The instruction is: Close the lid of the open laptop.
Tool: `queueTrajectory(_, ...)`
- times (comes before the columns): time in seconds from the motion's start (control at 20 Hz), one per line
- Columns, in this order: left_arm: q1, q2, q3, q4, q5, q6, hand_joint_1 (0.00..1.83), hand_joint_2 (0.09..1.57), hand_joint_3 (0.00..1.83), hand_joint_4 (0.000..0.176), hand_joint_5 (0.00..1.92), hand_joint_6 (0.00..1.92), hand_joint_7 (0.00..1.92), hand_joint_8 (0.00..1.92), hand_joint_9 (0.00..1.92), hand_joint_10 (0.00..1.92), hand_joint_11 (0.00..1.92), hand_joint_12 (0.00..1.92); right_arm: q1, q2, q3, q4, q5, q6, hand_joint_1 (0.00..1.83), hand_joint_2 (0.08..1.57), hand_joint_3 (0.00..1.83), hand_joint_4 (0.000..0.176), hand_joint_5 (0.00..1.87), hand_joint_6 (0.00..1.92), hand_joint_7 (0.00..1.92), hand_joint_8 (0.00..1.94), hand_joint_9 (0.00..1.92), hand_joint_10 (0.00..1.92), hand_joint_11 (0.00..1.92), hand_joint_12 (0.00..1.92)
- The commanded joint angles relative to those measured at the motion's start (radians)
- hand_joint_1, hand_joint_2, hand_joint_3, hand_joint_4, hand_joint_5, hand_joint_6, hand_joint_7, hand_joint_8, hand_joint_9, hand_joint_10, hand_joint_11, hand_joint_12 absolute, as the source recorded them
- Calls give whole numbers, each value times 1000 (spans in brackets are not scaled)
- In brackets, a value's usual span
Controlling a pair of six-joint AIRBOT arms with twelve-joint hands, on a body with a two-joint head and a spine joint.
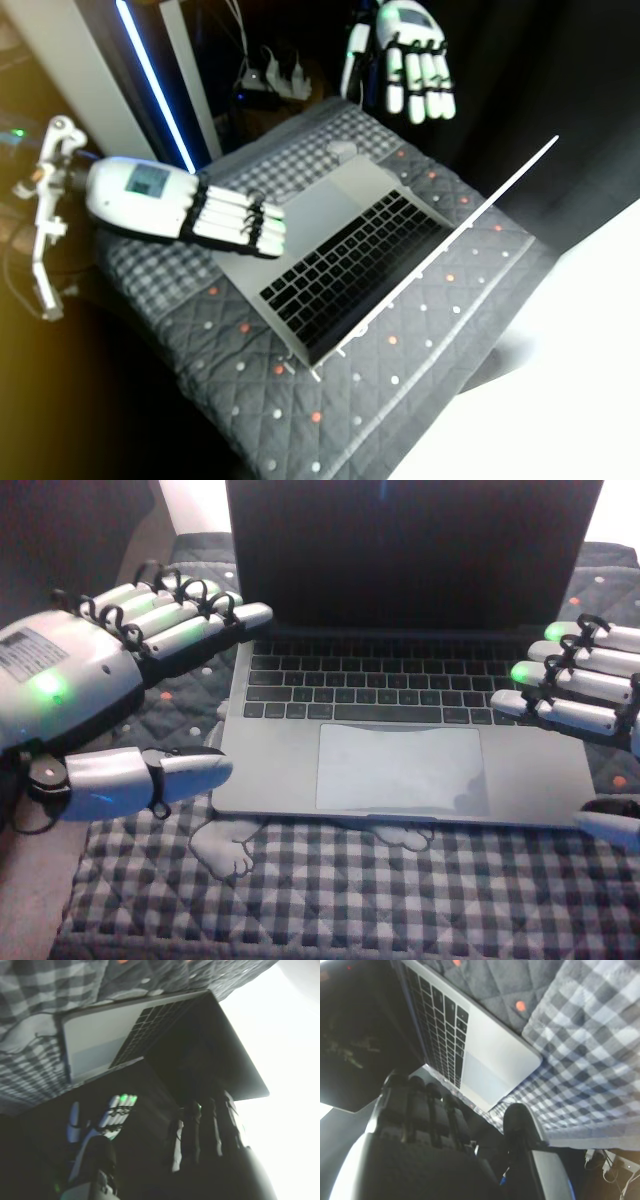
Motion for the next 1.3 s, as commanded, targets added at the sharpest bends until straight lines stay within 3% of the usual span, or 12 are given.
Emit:
queueTrajectory(0.0,-6,-3,-3,3,-86,-5,369,1412,12,64,43,40,135,19,8,312,0,1086,4,12,0,13,120,-4,14,1323,36,58,0,0,0,0,0,0,0,0)
queueTrajectory(0.15,12,-36,4,25,-26,-32,320,1460,8,26,115,39,131,9,23,222,0,717,4,16,0,13,146,10,124,1345,18,117,0,0,0,0,0,0,0,0)
queueTrajectory(0.2,25,-57,11,25,-9,-44,288,1463,5,33,131,35,133,6,20,199,0,581,4,16,0,13,159,13,121,1355,17,121,0,0,0,0,0,0,0,0)
queueTrajectory(0.25,31,-74,18,22,10,-50,225,1473,4,0,155,37,167,13,54,211,0,691,4,16,0,13,166,15,158,1367,17,107,0,0,0,0,0,0,0,0)
queueTrajectory(0.45,51,-139,45,11,82,-64,634,1372,0,0,294,47,352,24,212,217,0,774,4,16,1,13,189,24,256,1372,10,65,0,0,0,0,0,0,0,0)
queueTrajectory(0.7,65,-162,48,11,92,-82,461,1396,1,0,261,7,299,5,196,156,0,820,5,0,14,12,228,24,259,1368,2,112,0,0,0,0,0,0,0,0)
queueTrajectory(0.75,65,-163,49,12,91,-83,473,1391,0,0,262,6,314,10,210,156,0,775,5,-1,17,14,248,24,186,1350,0,143,0,0,0,0,0,0,0,0)
queueTrajectory(0.8,65,-164,48,14,88,-86,443,1400,2,0,252,1,307,5,203,146,0,714,6,-7,22,22,268,24,208,1323,0,138,0,0,0,0,0,0,0,0)
queueTrajectory(0.85,65,-164,48,16,81,-92,392,1416,5,0,245,1,294,2,183,133,0,656,35,-15,32,34,275,24,258,1346,0,90,0,0,0,0,0,0,0,0)
queueTrajectory(0.9,67,-163,47,18,73,-99,380,1420,6,0,255,5,294,2,181,132,0,646,54,-22,44,43,275,24,430,1343,0,74,0,0,0,0,0,0,0,0)
queueTrajectory(1.05,71,-161,43,34,61,-113,265,1450,10,17,199,0,257,4,167,122,0,596,135,-61,91,61,265,24,418,1312,0,151,0,0,0,0,0,0,0,0)
queueTrajectory(1.25,71,-160,46,36,60,-113,259,1457,2,18,180,7,219,3,129,87,0,415,268,-105,135,81,231,-9,323,1346,6,176,0,0,0,0,0,0,0,0)
